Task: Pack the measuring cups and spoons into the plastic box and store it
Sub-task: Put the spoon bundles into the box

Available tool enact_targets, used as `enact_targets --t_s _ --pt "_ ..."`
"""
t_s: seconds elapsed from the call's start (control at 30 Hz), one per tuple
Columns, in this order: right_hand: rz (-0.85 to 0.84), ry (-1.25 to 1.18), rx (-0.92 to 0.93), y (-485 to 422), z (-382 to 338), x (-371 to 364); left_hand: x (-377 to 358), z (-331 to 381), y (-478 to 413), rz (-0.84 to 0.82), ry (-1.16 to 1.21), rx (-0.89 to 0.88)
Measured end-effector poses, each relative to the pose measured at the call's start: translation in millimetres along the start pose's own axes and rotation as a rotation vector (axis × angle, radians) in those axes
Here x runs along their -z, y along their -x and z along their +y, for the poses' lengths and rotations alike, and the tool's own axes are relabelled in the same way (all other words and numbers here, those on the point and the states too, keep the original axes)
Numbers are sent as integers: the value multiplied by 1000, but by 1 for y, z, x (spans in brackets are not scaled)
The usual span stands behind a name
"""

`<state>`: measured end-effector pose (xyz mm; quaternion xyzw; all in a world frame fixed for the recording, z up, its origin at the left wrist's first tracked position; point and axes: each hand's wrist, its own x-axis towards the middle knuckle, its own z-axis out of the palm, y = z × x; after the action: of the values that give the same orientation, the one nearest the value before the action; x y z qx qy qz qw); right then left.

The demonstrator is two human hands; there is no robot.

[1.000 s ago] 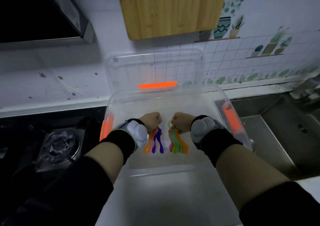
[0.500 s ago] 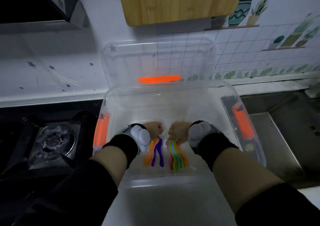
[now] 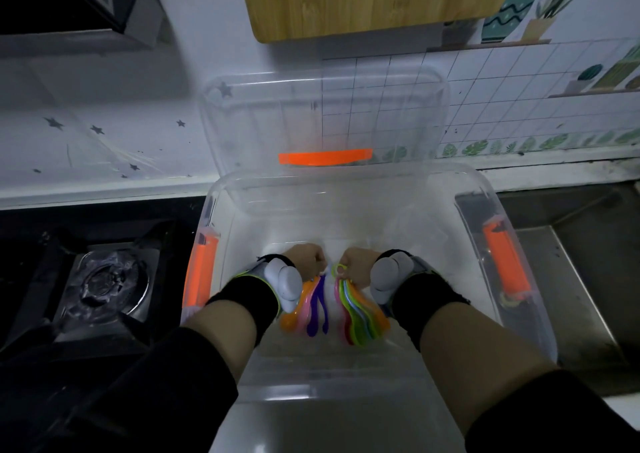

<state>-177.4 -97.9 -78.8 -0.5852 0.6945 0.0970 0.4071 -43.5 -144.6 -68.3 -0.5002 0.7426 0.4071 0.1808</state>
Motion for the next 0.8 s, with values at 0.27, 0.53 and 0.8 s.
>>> enact_targets --t_s 0.27,0.53,0.8 --pt "-49 -75 -49 -6 -3 1 2 -3 -1 51 -3 14" --pt "7 -97 -56 5 -15 17 12 -2 7 119 -68 -6" --pt "40 -99 2 45 -35 48 39 10 41 174 -139 -75"
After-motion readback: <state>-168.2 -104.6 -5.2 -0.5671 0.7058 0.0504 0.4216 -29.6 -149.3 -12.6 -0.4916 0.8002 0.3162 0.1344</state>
